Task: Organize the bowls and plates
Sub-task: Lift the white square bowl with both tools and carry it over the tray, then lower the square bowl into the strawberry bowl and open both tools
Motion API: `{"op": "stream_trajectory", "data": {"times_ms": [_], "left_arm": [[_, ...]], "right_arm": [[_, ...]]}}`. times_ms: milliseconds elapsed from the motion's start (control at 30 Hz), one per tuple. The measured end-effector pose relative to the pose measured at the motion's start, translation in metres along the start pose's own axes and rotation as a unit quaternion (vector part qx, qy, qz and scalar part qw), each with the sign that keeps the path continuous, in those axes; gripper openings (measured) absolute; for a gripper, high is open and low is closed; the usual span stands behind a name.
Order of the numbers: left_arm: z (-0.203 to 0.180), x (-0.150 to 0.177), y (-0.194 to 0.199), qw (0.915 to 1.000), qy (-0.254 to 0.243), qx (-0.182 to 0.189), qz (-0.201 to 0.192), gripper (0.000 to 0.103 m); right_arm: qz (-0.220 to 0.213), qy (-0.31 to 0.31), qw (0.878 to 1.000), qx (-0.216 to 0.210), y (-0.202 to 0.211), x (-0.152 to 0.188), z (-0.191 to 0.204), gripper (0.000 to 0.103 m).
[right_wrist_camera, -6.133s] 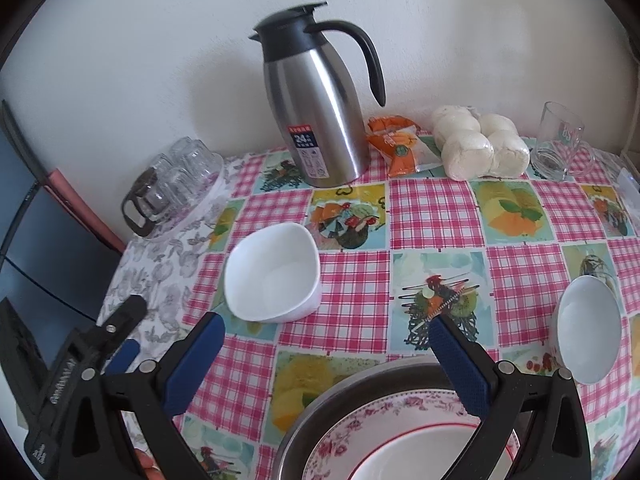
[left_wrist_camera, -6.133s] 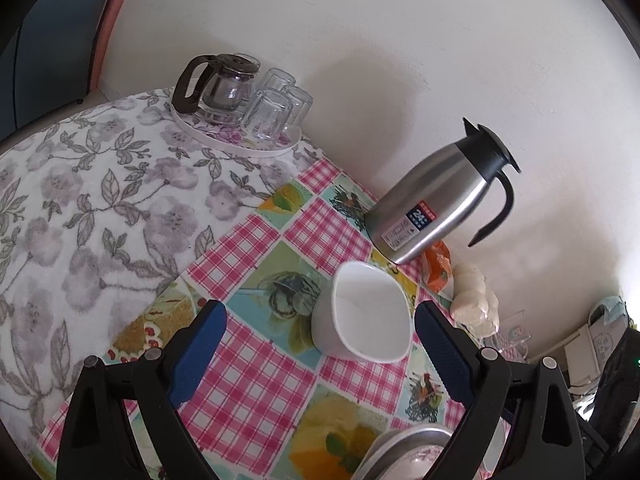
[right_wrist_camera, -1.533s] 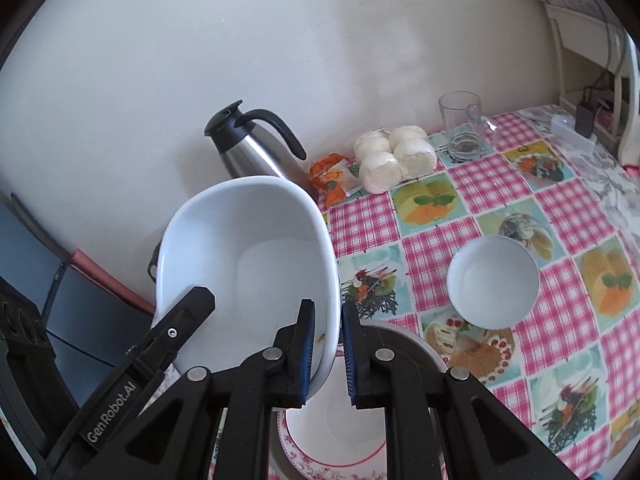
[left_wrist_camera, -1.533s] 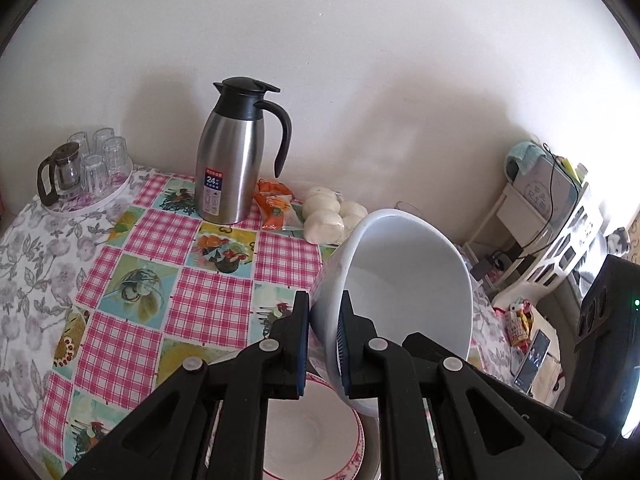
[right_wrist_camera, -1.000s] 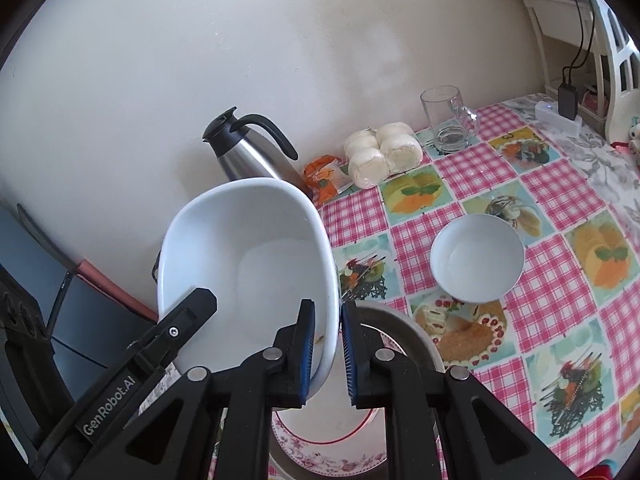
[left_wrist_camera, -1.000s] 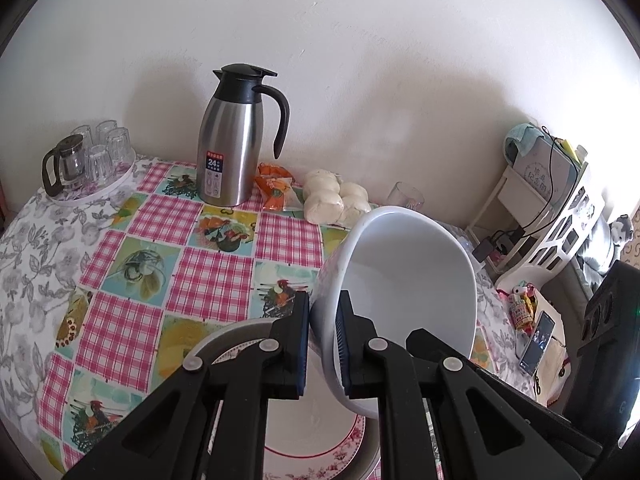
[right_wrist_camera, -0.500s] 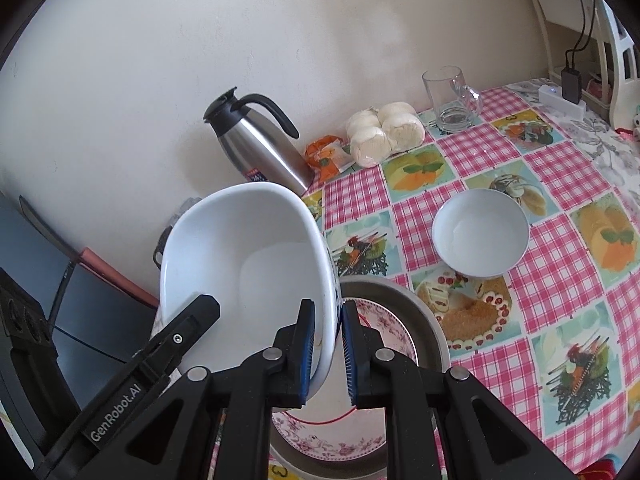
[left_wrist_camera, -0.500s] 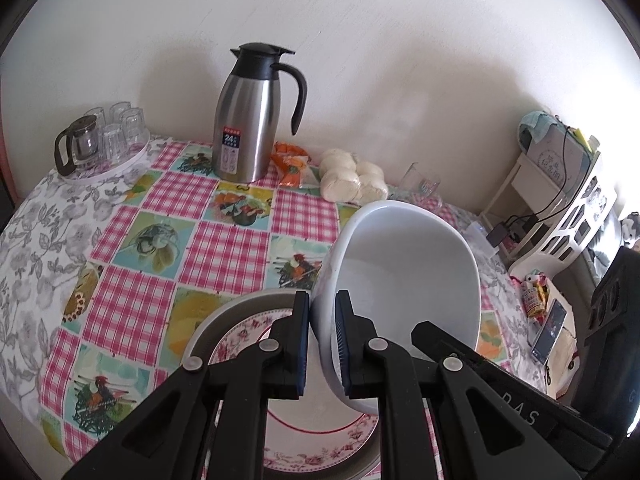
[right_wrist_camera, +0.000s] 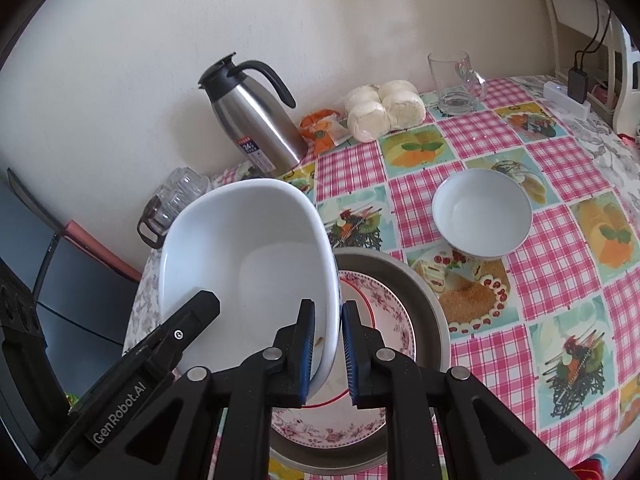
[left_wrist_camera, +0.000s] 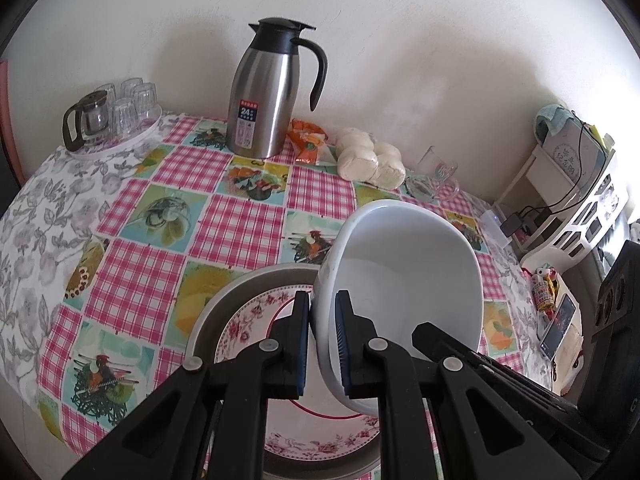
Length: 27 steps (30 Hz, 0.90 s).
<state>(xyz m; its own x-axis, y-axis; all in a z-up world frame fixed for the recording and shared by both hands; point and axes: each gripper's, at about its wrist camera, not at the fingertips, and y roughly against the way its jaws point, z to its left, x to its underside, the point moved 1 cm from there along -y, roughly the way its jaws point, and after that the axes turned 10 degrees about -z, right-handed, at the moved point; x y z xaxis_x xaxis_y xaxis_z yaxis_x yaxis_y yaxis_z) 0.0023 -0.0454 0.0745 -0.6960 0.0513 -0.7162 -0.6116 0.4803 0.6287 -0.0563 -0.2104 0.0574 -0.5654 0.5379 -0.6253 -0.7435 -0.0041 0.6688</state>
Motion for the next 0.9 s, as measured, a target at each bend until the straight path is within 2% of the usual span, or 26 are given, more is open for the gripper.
{"op": "stream_trajectory", "data": {"times_ms": [633, 900], "left_arm": [[0.009, 0.019, -0.031, 0.9975, 0.006, -0.019, 0.068, 0.013], [0.014, 0.019, -0.034, 0.9966, 0.019, -0.015, 0.079, 0.013]], "right_arm": [[0.063, 0.004, 0.998, 0.028, -0.029, 0.015, -0.009, 0.018], [0.073, 0.006, 0.997, 0.03, -0.03, 0.014, -0.007, 0.02]]}}
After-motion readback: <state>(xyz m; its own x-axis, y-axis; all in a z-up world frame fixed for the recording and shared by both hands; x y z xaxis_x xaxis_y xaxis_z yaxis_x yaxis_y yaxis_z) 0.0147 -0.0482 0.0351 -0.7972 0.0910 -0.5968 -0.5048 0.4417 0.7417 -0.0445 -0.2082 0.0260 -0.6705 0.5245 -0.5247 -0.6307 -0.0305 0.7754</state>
